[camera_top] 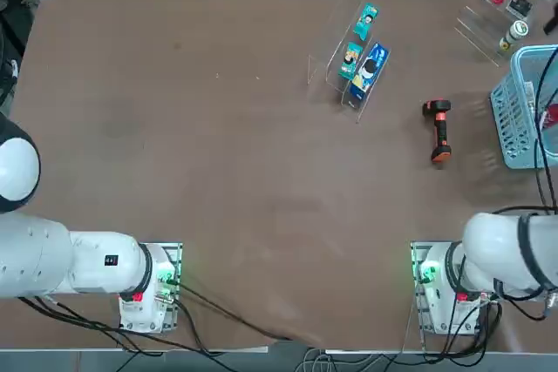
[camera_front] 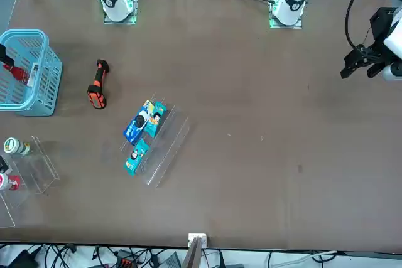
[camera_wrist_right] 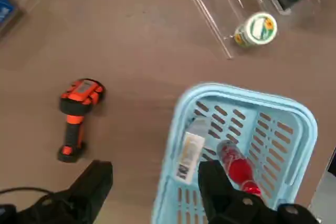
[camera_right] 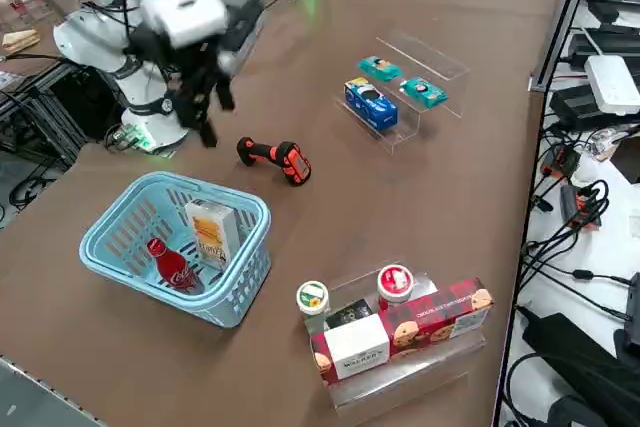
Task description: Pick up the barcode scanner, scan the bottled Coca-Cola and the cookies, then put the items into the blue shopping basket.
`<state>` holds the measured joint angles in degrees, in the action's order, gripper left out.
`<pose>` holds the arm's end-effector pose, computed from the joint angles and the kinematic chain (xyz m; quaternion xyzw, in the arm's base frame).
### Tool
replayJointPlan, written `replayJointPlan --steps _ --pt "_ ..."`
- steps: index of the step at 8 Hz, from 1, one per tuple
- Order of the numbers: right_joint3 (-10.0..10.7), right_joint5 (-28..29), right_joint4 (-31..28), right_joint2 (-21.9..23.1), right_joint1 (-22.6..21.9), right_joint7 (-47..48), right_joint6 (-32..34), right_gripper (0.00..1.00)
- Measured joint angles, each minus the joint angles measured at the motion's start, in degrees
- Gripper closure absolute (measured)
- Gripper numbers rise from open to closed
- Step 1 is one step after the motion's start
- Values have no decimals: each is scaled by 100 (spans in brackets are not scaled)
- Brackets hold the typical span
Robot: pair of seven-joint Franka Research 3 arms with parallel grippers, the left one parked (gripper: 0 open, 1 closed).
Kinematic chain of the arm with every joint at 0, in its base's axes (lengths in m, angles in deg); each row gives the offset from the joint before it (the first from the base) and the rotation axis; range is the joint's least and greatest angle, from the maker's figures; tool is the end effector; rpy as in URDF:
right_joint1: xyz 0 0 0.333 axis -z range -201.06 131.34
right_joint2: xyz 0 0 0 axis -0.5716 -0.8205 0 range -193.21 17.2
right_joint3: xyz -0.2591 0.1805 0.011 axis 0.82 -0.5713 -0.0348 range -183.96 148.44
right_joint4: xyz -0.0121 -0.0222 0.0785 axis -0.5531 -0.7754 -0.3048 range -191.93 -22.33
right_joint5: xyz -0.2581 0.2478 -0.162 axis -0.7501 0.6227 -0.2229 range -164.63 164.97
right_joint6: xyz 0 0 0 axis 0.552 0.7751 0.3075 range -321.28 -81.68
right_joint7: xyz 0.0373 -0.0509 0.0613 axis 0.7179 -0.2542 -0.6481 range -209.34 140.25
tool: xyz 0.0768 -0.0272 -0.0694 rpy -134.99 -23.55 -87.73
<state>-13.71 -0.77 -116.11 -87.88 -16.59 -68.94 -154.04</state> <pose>0.5147 -0.2130 0.5501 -0.9940 -0.1064 0.0252 0.0045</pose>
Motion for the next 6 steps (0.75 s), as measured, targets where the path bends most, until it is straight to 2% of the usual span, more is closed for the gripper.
replayJointPlan --steps 2,4,6 --pt "-27 14 633 12 -952 1102 666 0" --pt "-41 9 1017 15 -1849 2402 1153 0" --pt "-38 -14 1167 41 -2419 3362 1381 0"
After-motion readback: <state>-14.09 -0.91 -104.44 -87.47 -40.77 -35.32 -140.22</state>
